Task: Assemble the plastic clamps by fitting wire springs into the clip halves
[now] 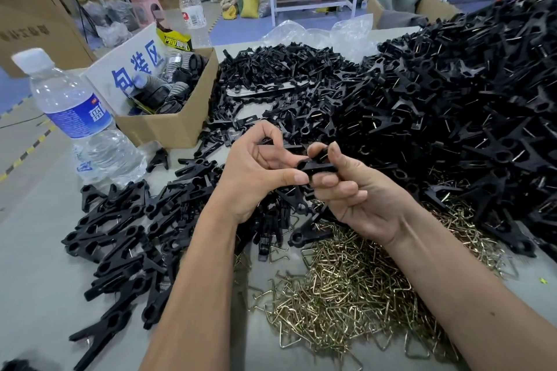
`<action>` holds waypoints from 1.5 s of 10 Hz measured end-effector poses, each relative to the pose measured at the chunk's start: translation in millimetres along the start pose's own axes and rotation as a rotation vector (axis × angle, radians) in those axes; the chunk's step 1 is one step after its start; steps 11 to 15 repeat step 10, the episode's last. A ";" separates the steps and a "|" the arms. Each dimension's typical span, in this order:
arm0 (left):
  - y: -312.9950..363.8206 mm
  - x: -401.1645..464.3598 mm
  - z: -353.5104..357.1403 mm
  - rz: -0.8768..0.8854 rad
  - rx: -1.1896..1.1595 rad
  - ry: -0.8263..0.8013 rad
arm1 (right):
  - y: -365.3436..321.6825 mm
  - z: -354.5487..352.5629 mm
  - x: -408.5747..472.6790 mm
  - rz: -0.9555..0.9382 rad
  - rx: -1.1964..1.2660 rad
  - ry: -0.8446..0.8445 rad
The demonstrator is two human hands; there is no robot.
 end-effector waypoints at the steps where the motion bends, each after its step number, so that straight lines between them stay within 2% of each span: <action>1: -1.8 0.4 -0.6 0.012 0.099 0.045 | -2.5 -1.9 -0.3 0.006 0.026 0.018; 2: -1.5 0.6 -0.4 0.022 0.161 0.085 | -5.2 -4.5 -0.4 0.011 0.032 0.028; 3: 0.2 0.4 2.2 0.045 0.167 0.069 | -5.6 -5.4 -0.4 0.057 0.125 -0.047; 5: -1.8 -0.7 6.7 0.041 0.202 0.068 | -6.5 -12.4 0.5 -0.007 -0.004 0.057; 6: -1.5 1.2 7.2 0.060 0.189 0.077 | -8.9 -14.0 -2.2 -0.071 -0.058 0.094; 7: -2.4 5.5 12.1 0.091 0.162 0.111 | -18.7 -11.2 -4.3 -0.191 -0.217 0.169; 8: -5.6 17.9 12.6 0.085 0.212 0.195 | -46.7 -3.2 -6.9 -0.367 -0.395 0.353; 9: -6.4 37.6 7.7 0.062 0.558 0.243 | -92.8 8.1 -12.5 -0.631 -0.631 0.678; 10: -9.0 52.4 6.3 0.009 0.824 0.204 | -127.6 23.0 -32.3 -0.823 -0.867 0.893; 15: -9.0 52.4 6.3 0.009 0.824 0.204 | -127.6 23.0 -32.3 -0.823 -0.867 0.893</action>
Point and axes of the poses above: each hand's wrist, its own x-axis towards the middle knuckle, its own z-axis out of the palm, y = z × x, the point moved 3 cm from there along x, towards the middle knuckle, and after that the axes turned 6 degrees about z, right-handed, at the moved point
